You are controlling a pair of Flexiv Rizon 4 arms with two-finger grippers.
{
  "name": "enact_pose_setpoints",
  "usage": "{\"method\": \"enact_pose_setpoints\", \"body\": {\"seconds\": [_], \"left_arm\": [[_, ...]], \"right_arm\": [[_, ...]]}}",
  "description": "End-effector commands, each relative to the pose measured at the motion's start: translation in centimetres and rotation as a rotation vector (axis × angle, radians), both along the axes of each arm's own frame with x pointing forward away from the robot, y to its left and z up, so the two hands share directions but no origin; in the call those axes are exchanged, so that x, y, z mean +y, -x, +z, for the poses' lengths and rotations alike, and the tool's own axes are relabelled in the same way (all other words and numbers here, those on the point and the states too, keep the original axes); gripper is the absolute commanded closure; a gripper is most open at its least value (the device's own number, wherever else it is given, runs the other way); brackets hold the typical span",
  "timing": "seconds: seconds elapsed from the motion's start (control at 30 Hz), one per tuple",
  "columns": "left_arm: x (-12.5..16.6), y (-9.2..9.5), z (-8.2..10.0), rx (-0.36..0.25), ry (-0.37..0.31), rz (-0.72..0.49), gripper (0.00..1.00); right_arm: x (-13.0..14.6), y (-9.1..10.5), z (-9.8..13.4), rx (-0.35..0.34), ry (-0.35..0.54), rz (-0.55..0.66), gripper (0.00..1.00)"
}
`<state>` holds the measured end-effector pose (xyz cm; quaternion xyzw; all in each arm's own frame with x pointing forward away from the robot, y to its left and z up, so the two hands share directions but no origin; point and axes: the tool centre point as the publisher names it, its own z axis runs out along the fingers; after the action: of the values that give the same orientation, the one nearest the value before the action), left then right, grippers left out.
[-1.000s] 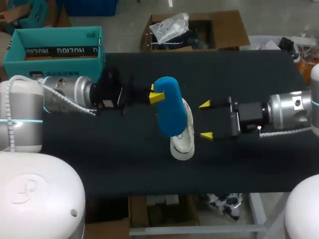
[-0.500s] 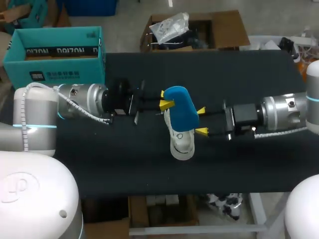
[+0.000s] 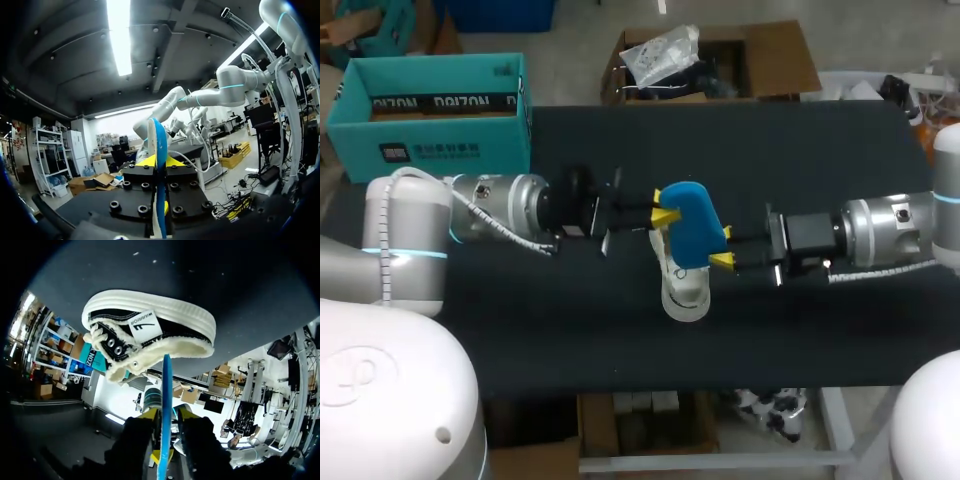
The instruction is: Open the shoe tongue, take the insole out of the shoe, put the insole back into the shoe, and pack the shoe into the shoebox
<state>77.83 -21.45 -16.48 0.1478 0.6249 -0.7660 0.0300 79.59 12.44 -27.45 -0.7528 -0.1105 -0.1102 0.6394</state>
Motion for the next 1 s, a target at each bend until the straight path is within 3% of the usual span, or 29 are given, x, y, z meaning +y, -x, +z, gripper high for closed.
{"method": "enact_pose_setpoints", "body": {"seconds": [0.03, 0.1, 0.13, 0.17, 0.2, 0.37, 0.47, 0.57, 1.0], "left_arm": [[-0.2, 0.0, -0.4, 0.010, -0.001, -0.002, 1.00], [-0.1, -0.1, -0.6, 0.030, -0.021, -0.011, 1.00], [0.1, -0.1, -0.6, 0.040, -0.025, -0.022, 0.82], [0.3, -0.1, -0.6, 0.044, -0.032, -0.030, 0.31], [0.5, -0.1, -0.6, 0.048, -0.040, -0.038, 0.00], [2.9, -0.6, -0.4, 0.074, -0.117, -0.180, 0.00], [4.3, -1.1, -0.3, 0.077, -0.255, -0.273, 0.00], [5.4, -2.7, -0.5, 0.076, -0.441, -0.179, 0.00], [5.4, -2.7, -0.5, 0.076, -0.441, -0.179, 0.00]], "right_arm": [[-0.2, 0.0, 0.0, -0.003, -0.004, 0.002, 1.00], [-0.2, 0.0, -0.1, -0.009, -0.007, 0.007, 1.00], [-0.3, 0.1, -0.1, -0.010, -0.009, 0.010, 1.00], [-0.3, 0.2, -0.2, -0.010, -0.008, 0.011, 1.00], [-0.4, 0.3, -0.3, -0.011, -0.010, 0.016, 1.00], [-1.0, 1.4, -0.3, -0.025, -0.013, 0.037, 1.00], [-1.1, 2.3, -0.1, -0.018, -0.033, 0.085, 1.00], [-1.1, 3.1, 0.2, 0.024, -0.034, 0.138, 1.00], [-1.3, 3.3, 0.4, 0.010, -0.030, 0.113, 1.00]]}}
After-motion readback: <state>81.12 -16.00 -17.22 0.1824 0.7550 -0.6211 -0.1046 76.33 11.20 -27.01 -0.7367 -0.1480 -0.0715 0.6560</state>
